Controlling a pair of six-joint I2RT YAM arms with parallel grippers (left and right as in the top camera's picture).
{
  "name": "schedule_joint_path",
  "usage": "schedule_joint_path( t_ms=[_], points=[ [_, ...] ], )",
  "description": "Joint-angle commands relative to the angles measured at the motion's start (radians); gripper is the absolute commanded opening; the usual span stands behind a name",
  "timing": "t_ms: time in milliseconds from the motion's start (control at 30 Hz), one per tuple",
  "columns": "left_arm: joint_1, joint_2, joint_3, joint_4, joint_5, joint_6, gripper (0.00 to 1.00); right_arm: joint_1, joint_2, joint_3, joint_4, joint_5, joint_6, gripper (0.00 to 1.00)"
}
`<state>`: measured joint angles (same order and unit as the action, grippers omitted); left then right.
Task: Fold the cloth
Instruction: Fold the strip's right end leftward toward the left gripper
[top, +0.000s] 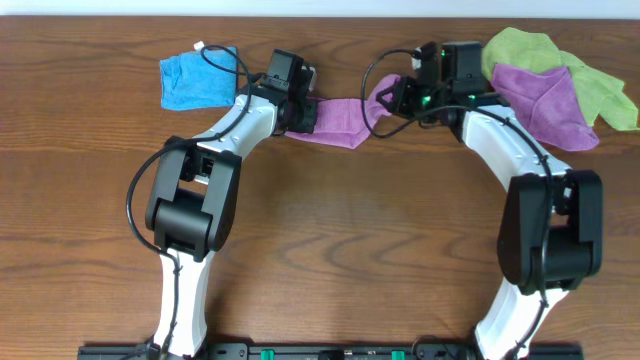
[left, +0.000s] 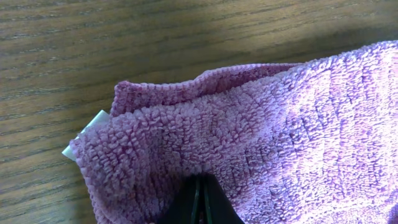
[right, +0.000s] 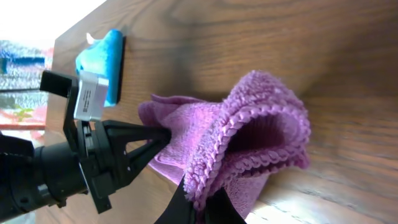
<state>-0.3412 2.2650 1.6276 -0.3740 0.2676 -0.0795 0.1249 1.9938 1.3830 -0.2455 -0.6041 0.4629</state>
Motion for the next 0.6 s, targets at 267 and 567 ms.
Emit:
schedule_joint_path(
  t_ms=[267,567],
  points=[
    [0.000,0.056,-0.008,-0.034,0.048,-0.033,0.06,0.131,-0.013,0.011,-0.039,0.110,-0.050,0.02],
    [0.001,0.032,0.018,-0.045,0.083,-0.039,0.06,0.157,-0.013,0.011,-0.064,0.154,-0.053,0.01]
  ],
)
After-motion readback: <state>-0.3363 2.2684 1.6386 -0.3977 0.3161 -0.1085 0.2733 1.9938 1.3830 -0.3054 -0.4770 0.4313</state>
